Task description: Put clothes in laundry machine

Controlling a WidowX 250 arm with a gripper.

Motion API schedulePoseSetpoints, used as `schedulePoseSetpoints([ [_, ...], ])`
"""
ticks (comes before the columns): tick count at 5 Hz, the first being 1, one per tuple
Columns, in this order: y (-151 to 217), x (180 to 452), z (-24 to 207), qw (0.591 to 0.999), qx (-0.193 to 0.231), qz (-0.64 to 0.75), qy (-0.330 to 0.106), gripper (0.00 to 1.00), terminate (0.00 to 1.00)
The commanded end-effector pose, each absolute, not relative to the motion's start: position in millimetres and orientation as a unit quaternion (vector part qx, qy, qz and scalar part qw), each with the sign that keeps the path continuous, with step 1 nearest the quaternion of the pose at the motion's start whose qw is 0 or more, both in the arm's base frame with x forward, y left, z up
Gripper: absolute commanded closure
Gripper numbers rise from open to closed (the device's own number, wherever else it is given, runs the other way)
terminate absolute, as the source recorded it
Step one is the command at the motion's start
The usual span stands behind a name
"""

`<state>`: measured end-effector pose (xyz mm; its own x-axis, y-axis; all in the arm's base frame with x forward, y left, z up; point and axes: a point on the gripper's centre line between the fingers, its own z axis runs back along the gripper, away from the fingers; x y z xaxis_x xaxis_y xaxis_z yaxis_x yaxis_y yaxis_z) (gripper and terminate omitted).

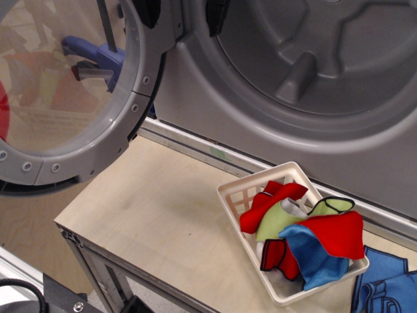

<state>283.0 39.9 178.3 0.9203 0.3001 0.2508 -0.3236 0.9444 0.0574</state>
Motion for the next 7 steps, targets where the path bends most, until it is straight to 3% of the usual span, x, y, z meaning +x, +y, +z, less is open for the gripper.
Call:
schedulePoseSetpoints([
  [1,39.9,283.0,178.3,0.979,0.049,0.159,-0.120,0.00,0.00],
  [2,12.1,278.6,168.0,0.992,0.032,0.046,-0.111,0.00,0.00],
  [4,-49.2,261.2,137.1,0.981,-0.006,-0.151,-0.121,0.00,0.00],
  [7,-110.3,247.4,72.1,0.983,-0.034,-0.157,-0.092,0.00,0.00],
])
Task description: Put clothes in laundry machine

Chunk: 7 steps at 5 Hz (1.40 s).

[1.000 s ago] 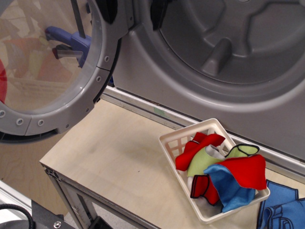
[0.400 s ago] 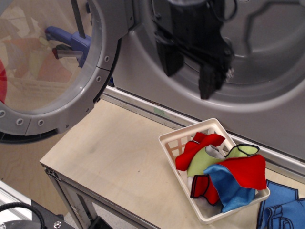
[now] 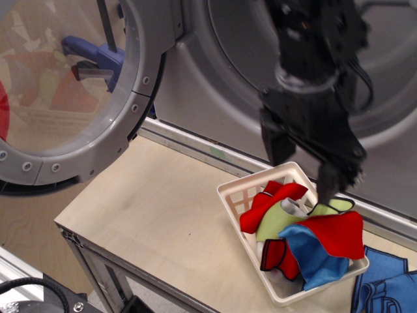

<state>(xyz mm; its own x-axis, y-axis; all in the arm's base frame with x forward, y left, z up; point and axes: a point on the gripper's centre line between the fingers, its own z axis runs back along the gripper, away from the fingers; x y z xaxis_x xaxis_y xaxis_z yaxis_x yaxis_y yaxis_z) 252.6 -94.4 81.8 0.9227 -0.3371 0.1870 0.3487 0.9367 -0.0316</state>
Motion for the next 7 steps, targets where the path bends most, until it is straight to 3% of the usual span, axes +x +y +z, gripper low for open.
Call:
schedulePoseSetpoints([
  [1,-123.5,244.1,53.5,0.984,-0.033,-0.147,-0.093,0.00,0.00],
  [4,-112.1,247.9,10.4,0.991,0.037,-0.091,-0.092,0.00,0.00],
  [5,-92.2,257.3,21.5,0.987,0.073,-0.064,-0.131,0.00,0.00],
  [6,-70.8,266.9,28.3,0.987,0.084,-0.035,-0.135,0.00,0.00],
  [7,-56.5,272.8,13.3,0.990,0.078,-0.027,-0.112,0.00,0.00],
])
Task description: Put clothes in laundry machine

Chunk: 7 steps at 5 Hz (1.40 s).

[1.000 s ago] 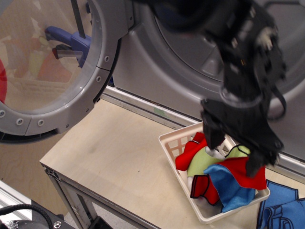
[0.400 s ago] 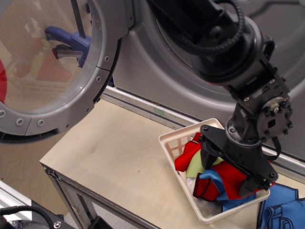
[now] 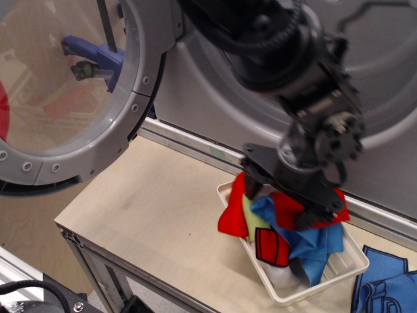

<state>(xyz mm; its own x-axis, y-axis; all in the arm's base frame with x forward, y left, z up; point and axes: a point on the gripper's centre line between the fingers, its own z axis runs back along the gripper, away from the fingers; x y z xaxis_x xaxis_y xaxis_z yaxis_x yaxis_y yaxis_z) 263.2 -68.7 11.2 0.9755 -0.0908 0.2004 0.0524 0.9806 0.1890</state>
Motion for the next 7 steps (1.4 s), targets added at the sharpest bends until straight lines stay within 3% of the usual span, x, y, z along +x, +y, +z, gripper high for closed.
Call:
schedulePoseSetpoints([
  [1,-54.6,272.3,-2.0,0.990,0.086,-0.036,-0.102,0.00,0.00],
  [3,-50.0,270.5,-26.4,0.997,0.053,-0.033,-0.054,0.00,0.00],
  [4,-55.9,271.0,-28.0,0.998,0.033,-0.031,-0.046,0.00,0.00],
  [5,-56.2,269.2,-28.6,0.998,0.028,-0.034,-0.040,1.00,0.00],
  [6,-56.7,266.3,-11.4,0.998,0.018,-0.038,-0.041,1.00,0.00],
  [7,-57.5,266.1,19.5,0.995,0.036,-0.025,-0.087,1.00,0.00],
])
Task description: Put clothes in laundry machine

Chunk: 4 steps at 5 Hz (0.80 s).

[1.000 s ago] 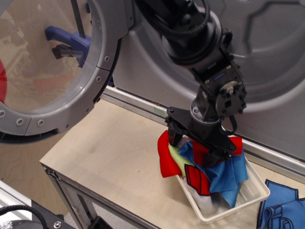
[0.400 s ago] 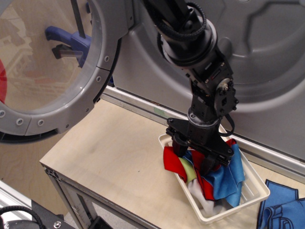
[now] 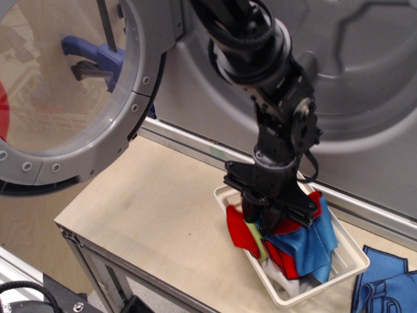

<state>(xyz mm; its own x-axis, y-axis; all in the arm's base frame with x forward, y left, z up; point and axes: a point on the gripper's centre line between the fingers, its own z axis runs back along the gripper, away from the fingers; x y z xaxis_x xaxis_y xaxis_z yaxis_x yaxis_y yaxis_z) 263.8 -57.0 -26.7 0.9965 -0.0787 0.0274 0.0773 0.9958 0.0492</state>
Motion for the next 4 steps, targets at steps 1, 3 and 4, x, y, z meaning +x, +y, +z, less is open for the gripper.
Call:
schedulePoseSetpoints([
  [1,-56.0,269.6,59.6,0.991,0.041,-0.008,-0.127,1.00,0.00],
  [3,-56.2,272.4,128.7,0.976,0.028,-0.009,-0.215,1.00,0.00],
  [4,-55.0,277.6,161.1,0.965,0.015,-0.002,-0.263,1.00,0.00],
])
